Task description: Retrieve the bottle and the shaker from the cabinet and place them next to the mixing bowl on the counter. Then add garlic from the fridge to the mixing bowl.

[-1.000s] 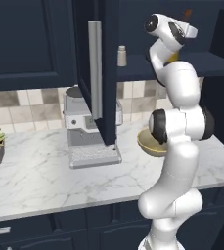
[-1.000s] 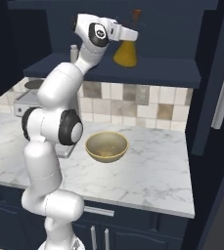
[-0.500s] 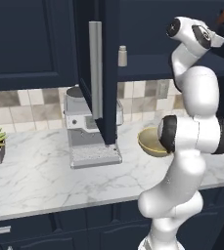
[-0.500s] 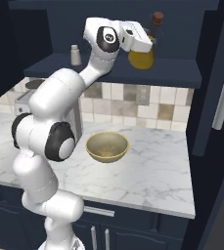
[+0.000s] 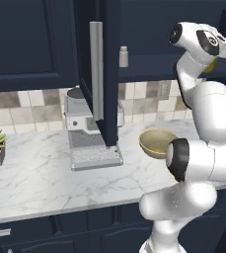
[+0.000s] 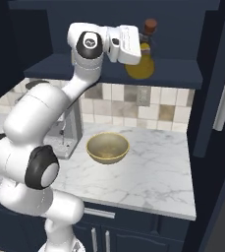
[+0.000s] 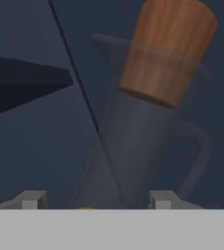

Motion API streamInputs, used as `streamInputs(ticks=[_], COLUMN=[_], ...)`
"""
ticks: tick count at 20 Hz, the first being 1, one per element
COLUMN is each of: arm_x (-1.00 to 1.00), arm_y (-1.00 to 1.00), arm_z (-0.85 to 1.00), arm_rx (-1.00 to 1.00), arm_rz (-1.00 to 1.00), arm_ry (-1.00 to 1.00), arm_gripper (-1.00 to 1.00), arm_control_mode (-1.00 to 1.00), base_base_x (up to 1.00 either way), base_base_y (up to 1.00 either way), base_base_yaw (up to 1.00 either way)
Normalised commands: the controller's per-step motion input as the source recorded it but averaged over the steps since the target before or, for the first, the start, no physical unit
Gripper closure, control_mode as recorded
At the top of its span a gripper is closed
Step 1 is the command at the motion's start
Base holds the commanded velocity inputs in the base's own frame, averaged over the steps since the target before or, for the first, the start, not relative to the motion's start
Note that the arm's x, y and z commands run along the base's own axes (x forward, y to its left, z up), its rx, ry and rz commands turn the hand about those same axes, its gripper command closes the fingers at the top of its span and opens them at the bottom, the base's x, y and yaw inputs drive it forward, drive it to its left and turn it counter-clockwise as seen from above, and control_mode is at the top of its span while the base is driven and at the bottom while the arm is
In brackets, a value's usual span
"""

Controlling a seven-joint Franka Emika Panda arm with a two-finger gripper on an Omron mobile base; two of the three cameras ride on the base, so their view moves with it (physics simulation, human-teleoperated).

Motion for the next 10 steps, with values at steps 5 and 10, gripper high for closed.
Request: streamInputs(ticks=[5, 10], arm_x=[-1.0, -1.0], arm_y=[0.0, 0.0], arm_z=[-0.04, -0.33], arm_rx=[-0.03, -0.08], arm_rz=[-0.03, 0.0], arm_ry=[0.02, 0.12], arm_gripper=[1.0, 1.0], arm_control_mode=[-1.0, -1.0], base_base_x=[0.0, 0.0], base_base_y=[0.0, 0.0], base_base_yaw=[0.0, 0.0])
